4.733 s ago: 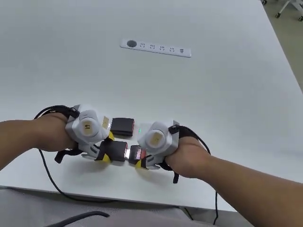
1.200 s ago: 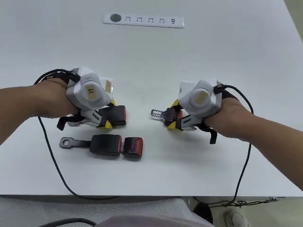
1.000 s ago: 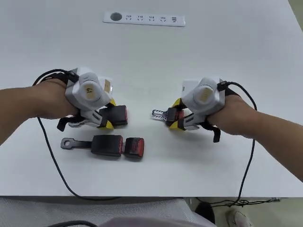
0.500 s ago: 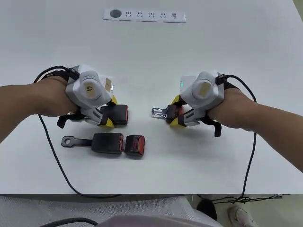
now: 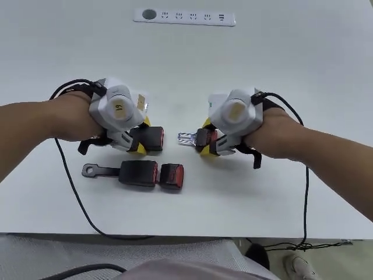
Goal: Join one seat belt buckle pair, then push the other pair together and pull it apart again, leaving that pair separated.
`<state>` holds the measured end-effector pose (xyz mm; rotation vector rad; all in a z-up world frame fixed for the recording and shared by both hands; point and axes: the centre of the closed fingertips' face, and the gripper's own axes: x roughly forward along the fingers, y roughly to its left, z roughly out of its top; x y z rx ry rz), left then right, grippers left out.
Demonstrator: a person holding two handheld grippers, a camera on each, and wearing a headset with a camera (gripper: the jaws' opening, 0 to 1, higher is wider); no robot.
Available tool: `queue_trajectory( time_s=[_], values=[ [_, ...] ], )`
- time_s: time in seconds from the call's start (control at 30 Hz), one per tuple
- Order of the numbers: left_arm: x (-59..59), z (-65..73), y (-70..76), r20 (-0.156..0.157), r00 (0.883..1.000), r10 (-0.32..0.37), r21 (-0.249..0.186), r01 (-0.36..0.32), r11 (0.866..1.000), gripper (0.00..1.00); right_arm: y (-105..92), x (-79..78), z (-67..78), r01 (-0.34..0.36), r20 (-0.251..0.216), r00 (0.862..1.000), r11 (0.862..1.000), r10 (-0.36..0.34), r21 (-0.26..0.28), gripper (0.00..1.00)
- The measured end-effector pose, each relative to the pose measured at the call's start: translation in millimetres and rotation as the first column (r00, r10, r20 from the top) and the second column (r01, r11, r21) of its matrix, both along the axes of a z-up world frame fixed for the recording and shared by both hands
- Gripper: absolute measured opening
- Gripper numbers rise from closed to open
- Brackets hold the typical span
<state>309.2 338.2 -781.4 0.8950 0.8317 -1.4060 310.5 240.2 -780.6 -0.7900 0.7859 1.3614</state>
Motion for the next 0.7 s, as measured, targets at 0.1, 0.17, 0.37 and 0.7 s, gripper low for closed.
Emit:
queue_trajectory(
  time_s=[0.1,0.17,0.37,0.7],
  values=[
    [0.1,0.0,0.1,0.002,1.0,-0.001,0.0,0.001,1.0,0.35,6.3,0.1,-2.2,-0.006,-0.001,1.0,1.0,0.006,-0.004,0.32],
    [0.1,0.2,0.1,0.004,1.0,-0.001,-0.001,0.001,1.0,0.35,10.0,1.3,-5.9,-0.007,-0.004,1.0,1.0,0.007,-0.004,0.32],
    [-0.2,1.0,-0.3,0.015,1.0,-0.013,-0.006,0.013,1.0,0.35,19.1,0.5,-1.9,-0.018,0.002,1.0,1.0,0.018,-0.007,0.32],
    [0.9,0.1,0.8,0.013,1.0,0.002,-0.008,-0.001,1.0,0.35,30.6,-1.8,-4.2,-0.033,-0.003,0.999,0.999,0.033,-0.009,0.32]
  ],
)
